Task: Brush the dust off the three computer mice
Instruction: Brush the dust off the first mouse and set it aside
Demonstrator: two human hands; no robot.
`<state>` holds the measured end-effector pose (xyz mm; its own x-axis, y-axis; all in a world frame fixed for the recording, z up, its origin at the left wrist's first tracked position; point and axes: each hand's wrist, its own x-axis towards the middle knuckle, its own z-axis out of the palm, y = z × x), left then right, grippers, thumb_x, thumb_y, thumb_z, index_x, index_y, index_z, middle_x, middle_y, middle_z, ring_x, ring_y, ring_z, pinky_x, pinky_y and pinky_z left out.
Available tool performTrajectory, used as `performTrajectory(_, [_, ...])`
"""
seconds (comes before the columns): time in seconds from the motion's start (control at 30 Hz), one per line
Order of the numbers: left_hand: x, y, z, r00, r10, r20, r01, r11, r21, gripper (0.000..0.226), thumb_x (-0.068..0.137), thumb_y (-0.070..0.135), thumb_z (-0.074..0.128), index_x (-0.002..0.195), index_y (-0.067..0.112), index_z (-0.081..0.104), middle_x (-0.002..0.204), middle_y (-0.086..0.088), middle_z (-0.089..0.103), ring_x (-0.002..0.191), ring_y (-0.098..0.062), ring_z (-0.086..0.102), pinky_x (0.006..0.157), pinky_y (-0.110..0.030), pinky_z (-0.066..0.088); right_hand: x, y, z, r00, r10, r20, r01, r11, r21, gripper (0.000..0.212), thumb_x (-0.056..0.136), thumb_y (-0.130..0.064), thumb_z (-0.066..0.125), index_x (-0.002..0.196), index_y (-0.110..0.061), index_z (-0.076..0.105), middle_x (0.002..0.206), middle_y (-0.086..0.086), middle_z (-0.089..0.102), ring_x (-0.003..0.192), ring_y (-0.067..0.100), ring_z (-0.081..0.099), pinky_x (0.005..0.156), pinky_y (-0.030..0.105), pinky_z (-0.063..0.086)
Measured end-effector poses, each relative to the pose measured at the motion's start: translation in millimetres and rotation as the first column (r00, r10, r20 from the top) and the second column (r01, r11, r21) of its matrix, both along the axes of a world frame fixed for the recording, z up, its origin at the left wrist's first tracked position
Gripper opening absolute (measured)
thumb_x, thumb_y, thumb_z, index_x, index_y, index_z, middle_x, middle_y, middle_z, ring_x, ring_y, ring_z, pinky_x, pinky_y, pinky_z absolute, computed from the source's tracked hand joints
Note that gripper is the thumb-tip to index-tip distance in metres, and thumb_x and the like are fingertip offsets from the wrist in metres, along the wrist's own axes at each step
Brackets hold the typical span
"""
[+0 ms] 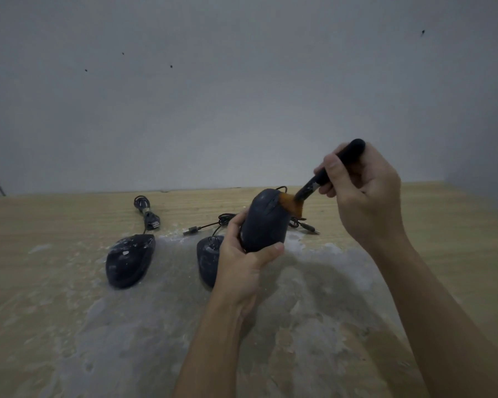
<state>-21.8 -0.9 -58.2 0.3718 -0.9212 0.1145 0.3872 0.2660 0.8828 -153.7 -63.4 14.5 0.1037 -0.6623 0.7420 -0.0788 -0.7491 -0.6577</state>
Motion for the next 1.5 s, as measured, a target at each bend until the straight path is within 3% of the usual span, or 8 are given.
performTrajectory(0.2, [-1.7,0.2,-0.1,0.999,-0.01,0.05,0.01,1.0,-0.004,0.065,0.067,-0.017,0.067,0.109,0.032,0.054,0.109,0.0,0.062,0.099,-0.018,0.064,0.08,-0.031,0.054,-2.7,-4.2,1.6,0.995,-0.031,-0.091,0.03,0.999,-0.015,0.011,0.089,-0.024,0.052,0.086,-0.014,0.055,0.073,-0.001,0.064,0.06,0.011,0.06,0.06,0.028,0.051])
performTrajectory(0.43, [9.9,-0.5,-0.6,1.0,0.017,-0.004,-0.017,1.0,-0.022,0.066,0.067,-0.02,0.064,0.109,0.029,0.054,0.11,-0.004,0.061,0.102,-0.022,0.062,0.082,-0.034,0.052,7.0,1.5,-0.4,0.988,0.142,-0.061,-0.14,0.99,0.034,0.01,0.092,-0.017,0.05,0.088,-0.008,0.054,0.075,0.006,0.064,0.059,0.009,0.059,0.057,0.018,0.047])
performTrajectory(0.67, [3.3,-0.9,1.5,0.999,0.0,0.052,0.001,1.0,-0.021,0.067,0.067,-0.016,0.067,0.116,0.028,0.053,0.115,-0.004,0.06,0.104,-0.021,0.062,0.087,-0.037,0.052,5.4,0.7,1.1,0.999,-0.018,-0.045,0.015,0.998,-0.065,0.01,0.091,-0.023,0.049,0.089,-0.014,0.052,0.075,-0.005,0.063,0.062,0.002,0.06,0.062,0.02,0.049])
performTrajectory(0.8, [11.4,1.1,0.0,0.997,0.013,0.081,-0.01,0.999,-0.03,0.064,0.067,-0.017,0.067,0.103,0.035,0.055,0.107,0.004,0.061,0.097,-0.015,0.063,0.077,-0.029,0.055,11.2,6.3,2.1,0.986,0.1,-0.131,-0.104,0.994,-0.027,0.008,0.091,-0.022,0.049,0.086,-0.015,0.052,0.073,0.0,0.063,0.061,0.008,0.058,0.059,0.025,0.049])
performTrajectory(0.93, [5.8,2.1,-0.7,0.981,-0.013,0.194,0.017,1.0,-0.018,0.063,0.067,-0.012,0.07,0.101,0.039,0.053,0.109,0.009,0.059,0.096,-0.009,0.062,0.071,-0.021,0.054,9.5,4.3,2.4,0.994,-0.032,-0.108,0.024,0.997,-0.074,0.009,0.091,-0.022,0.05,0.087,-0.014,0.052,0.072,0.001,0.062,0.06,0.013,0.058,0.06,0.036,0.052])
performTrajectory(1.1, [2.7,-0.2,-4.5,0.957,-0.009,0.292,0.019,0.999,-0.032,0.068,0.062,-0.008,0.075,0.105,0.041,0.055,0.119,0.001,0.059,0.102,-0.015,0.062,0.074,-0.025,0.054,7.7,2.4,5.1,0.993,0.035,-0.112,-0.037,0.999,-0.02,0.01,0.09,-0.021,0.05,0.088,-0.012,0.053,0.073,-0.003,0.064,0.06,0.004,0.059,0.06,0.021,0.048])
performTrajectory(1.27, [-1.1,0.7,-3.6,0.941,-0.048,0.336,0.058,0.998,-0.02,0.07,0.065,-0.008,0.074,0.113,0.039,0.053,0.121,0.003,0.058,0.105,-0.014,0.061,0.079,-0.029,0.054,0.2,-2.1,6.7,0.993,-0.061,-0.105,0.057,0.998,-0.038,0.011,0.09,-0.022,0.051,0.088,-0.012,0.054,0.074,-0.004,0.064,0.061,0.006,0.06,0.062,0.026,0.05])
performTrajectory(1.5, [7.7,7.4,1.1,0.892,-0.036,0.45,0.035,0.999,0.009,0.071,0.066,-0.007,0.074,0.114,0.039,0.053,0.116,0.014,0.055,0.102,-0.006,0.059,0.081,-0.025,0.055,0.5,0.2,7.3,0.987,0.152,-0.053,-0.146,0.984,0.1,0.01,0.093,-0.01,0.049,0.091,-0.001,0.055,0.076,0.009,0.065,0.057,0.009,0.06,0.057,0.018,0.047])
